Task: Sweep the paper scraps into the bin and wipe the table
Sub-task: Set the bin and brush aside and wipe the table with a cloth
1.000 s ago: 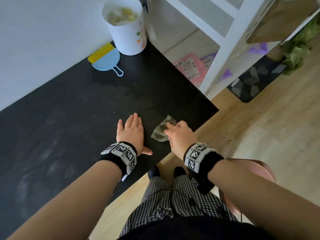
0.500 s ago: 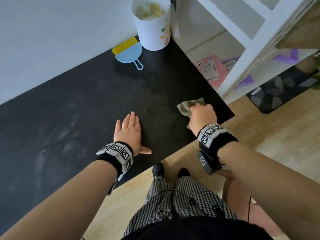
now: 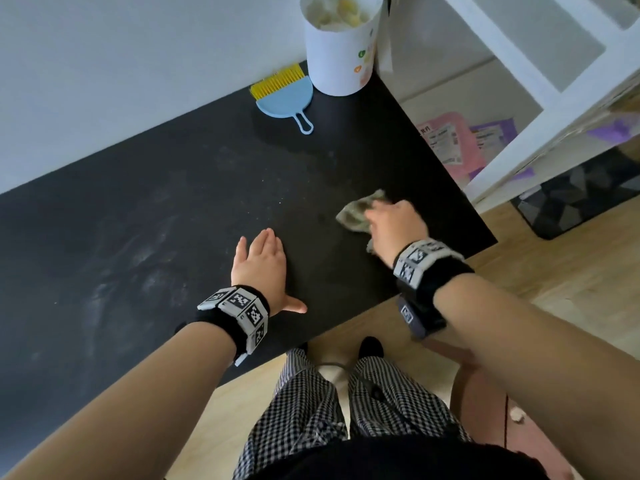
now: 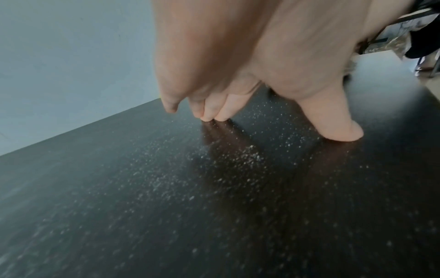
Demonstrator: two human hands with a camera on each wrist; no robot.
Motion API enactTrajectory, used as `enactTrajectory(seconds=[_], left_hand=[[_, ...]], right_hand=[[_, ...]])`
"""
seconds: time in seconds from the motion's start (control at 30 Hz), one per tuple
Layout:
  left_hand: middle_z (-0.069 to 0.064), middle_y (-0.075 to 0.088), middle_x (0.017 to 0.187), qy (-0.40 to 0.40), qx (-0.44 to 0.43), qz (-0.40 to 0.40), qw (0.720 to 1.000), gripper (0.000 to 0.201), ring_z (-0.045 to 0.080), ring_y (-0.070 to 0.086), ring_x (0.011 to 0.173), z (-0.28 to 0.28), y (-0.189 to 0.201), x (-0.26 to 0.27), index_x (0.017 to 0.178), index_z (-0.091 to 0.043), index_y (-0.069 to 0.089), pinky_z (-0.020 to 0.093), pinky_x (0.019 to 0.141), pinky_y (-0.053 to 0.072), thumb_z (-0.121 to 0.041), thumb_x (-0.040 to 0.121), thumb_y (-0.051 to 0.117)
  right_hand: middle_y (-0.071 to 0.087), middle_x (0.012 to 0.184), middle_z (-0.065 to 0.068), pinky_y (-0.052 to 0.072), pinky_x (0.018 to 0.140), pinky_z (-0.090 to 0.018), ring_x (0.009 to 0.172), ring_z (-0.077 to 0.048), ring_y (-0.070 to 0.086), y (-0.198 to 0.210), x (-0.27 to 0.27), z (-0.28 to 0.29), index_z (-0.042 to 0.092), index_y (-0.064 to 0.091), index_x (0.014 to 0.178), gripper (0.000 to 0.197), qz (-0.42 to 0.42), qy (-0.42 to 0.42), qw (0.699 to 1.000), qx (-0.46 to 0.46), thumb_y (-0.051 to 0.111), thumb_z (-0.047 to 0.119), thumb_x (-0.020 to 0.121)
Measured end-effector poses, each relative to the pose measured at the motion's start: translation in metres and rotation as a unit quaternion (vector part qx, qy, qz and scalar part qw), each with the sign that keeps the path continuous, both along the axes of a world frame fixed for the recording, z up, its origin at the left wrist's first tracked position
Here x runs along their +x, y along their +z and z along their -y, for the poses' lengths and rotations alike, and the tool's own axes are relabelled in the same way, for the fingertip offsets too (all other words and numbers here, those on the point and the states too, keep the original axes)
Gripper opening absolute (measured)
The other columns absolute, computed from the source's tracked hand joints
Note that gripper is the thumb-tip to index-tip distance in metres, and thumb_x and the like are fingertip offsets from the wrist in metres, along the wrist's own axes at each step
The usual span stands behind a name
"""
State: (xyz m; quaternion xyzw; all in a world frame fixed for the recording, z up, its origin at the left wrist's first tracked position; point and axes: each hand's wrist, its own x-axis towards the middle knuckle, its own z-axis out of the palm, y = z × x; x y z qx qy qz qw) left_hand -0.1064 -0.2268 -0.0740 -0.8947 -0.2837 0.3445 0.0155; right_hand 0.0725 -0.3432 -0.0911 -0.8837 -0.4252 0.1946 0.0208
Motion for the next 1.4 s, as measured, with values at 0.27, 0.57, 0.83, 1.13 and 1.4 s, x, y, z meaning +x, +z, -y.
enactTrajectory(seconds=[0.27, 0.57, 0.83, 1.13, 1.4], left_hand=[[0.001, 0.004, 0.160, -0.120, -0.071, 0.044, 0.989, 0.116, 0.015, -0.002, 0.147, -0.046, 0.005, -0.020, 0.152, -0.016, 0.007, 0.048, 0.116, -0.006, -0.077, 0.068, 0.057], [0.003, 0.006, 0.160, -0.114, -0.056, 0.082, 0.989, 0.113, 0.019, 0.001, 0.147, -0.127, 0.010, 0.005, 0.152, -0.011, 0.006, 0.042, 0.118, 0.001, -0.067, 0.073, 0.064], [0.013, 0.003, 0.159, -0.140, 0.019, 0.002, 0.990, 0.133, 0.025, -0.002, 0.147, -0.156, 0.005, 0.020, 0.151, -0.002, 0.002, 0.046, 0.118, 0.001, -0.083, 0.061, 0.057], [0.014, 0.004, 0.159, -0.139, 0.027, -0.021, 0.990, 0.133, 0.024, -0.002, 0.147, -0.156, 0.006, 0.026, 0.150, -0.002, 0.002, 0.048, 0.118, 0.002, -0.083, 0.061, 0.057], [0.013, 0.006, 0.158, -0.132, 0.029, -0.047, 0.990, 0.134, 0.026, -0.001, 0.147, -0.153, 0.009, 0.033, 0.150, -0.001, 0.003, 0.048, 0.118, 0.001, -0.083, 0.060, 0.058]], right_hand=[[0.046, 0.133, -0.006, 0.047, 0.094, -0.043, 0.116, -0.031, 0.043, 0.009, -0.034, -0.063, 0.016, 0.054, 0.124, 0.033, 0.002, -0.075, 0.996, -0.043, 0.050, 0.015, 0.091], [0.039, 0.147, 0.009, 0.043, 0.102, -0.037, 0.125, -0.023, 0.041, 0.001, -0.060, -0.084, 0.025, 0.053, 0.130, 0.040, -0.041, 0.020, 0.997, -0.060, 0.053, 0.019, 0.091], [0.057, 0.125, -0.009, 0.042, 0.095, -0.033, 0.117, -0.029, 0.051, 0.006, 0.003, -0.104, 0.013, 0.056, 0.123, 0.041, 0.020, -0.194, 0.974, -0.114, 0.064, 0.024, 0.084], [0.042, 0.143, 0.005, 0.046, 0.094, -0.037, 0.114, -0.026, 0.043, -0.004, -0.059, -0.140, 0.022, 0.052, 0.128, 0.036, -0.007, 0.046, 0.999, -0.018, 0.051, 0.020, 0.091], [0.055, 0.133, -0.011, 0.039, 0.102, -0.036, 0.122, -0.030, 0.050, 0.008, 0.052, -0.130, 0.012, 0.055, 0.128, 0.040, -0.011, -0.102, 0.993, -0.049, 0.056, 0.017, 0.089]])
